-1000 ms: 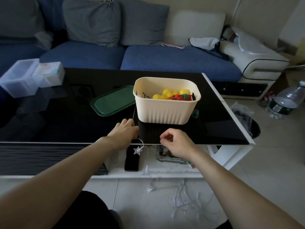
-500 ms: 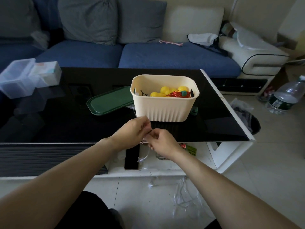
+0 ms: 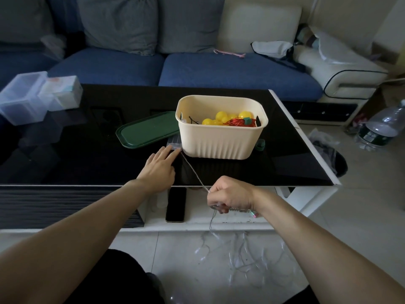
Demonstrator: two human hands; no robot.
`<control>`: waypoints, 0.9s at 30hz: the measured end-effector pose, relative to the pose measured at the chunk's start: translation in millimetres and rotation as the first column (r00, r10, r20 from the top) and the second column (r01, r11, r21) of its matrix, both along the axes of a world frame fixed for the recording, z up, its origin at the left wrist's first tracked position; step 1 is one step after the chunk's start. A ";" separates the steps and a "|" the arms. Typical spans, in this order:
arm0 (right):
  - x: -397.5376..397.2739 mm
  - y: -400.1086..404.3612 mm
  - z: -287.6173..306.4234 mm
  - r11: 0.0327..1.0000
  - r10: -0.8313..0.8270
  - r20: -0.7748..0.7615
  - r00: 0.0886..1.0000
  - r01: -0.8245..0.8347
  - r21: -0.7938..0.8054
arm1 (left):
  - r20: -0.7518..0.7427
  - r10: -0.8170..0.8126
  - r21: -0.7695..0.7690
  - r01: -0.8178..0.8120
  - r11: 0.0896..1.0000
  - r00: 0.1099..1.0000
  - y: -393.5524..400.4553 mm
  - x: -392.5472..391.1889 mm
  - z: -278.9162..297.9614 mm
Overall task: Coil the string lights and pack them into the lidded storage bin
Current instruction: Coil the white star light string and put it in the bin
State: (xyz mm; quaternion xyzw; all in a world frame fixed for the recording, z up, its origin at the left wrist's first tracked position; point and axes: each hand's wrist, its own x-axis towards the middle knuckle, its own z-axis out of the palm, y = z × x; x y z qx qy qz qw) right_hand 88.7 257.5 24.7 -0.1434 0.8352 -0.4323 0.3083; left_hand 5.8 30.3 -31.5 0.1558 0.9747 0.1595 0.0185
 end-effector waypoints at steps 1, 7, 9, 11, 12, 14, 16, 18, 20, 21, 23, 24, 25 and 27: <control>1.7 1.5 3.9 1.000 0.022 0.016 1.000 -0.022 0.001 | -0.018 0.002 0.001 -0.002 1.000 1.000 0.8 -0.1 -0.3; 4.3 9.2 11.3 0.999 -0.015 0.009 1.000 0.016 -0.033 | -0.114 -0.052 -0.018 0.050 0.999 0.992 2.6 -3.6 -2.1; 2.3 15.2 9.3 0.994 -0.109 -0.054 0.993 0.107 -0.031 | -0.182 -0.038 -0.046 0.030 0.999 0.983 4.2 -4.8 2.3; -1.2 21.9 5.5 0.968 -0.249 -0.171 0.953 0.250 -0.016 | -0.225 -0.021 -0.119 -0.006 0.993 0.974 7.7 -3.6 9.1; -3.1 25.1 3.6 0.946 -0.323 -0.223 0.920 0.324 -0.031 | -0.235 -0.022 -0.140 -0.012 0.990 0.972 9.5 -2.5 11.5; -6.0 30.5 -0.6 0.885 -0.462 -0.309 0.831 0.457 -0.093 | -0.245 -0.045 -0.101 0.020 0.995 0.968 12.8 0.4 14.2; -6.8 35.6 -0.5 0.801 -0.598 -0.323 0.734 0.564 -0.200 | -0.252 -0.107 0.012 0.113 0.993 0.962 15.7 4.9 17.6; -8.6 38.2 1.4 0.718 -0.695 -0.263 0.669 0.627 -0.302 | -0.245 -0.143 0.159 0.185 0.970 0.959 19.7 10.3 25.4; -10.3 39.7 3.0 0.660 -0.747 -0.202 0.634 0.666 -0.349 | -0.200 -0.110 0.325 0.172 0.930 0.974 27.3 18.8 38.5; -10.3 40.8 3.7 0.648 -0.753 -0.170 0.636 0.670 -0.364 | -0.145 -0.098 0.391 0.148 0.909 0.985 31.8 23.4 45.8; -9.6 42.1 2.3 0.660 -0.735 -0.140 0.664 0.653 -0.372 | 0.036 -0.121 0.527 0.084 0.846 0.992 42.3 32.1 58.2; -8.7 42.3 1.9 0.669 -0.726 -0.139 0.674 0.644 -0.371 | 0.146 -0.155 0.584 0.041 0.810 0.977 47.0 36.0 61.5; -8.1 41.7 2.4 0.673 -0.721 -0.142 0.678 0.638 -0.375 | 0.249 -0.197 0.619 0.001 0.786 0.948 50.0 39.1 64.4; -7.4 41.1 2.2 0.677 -0.722 -0.166 0.672 0.634 -0.375 | 0.408 -0.296 0.629 -0.031 0.777 0.864 52.9 42.9 63.4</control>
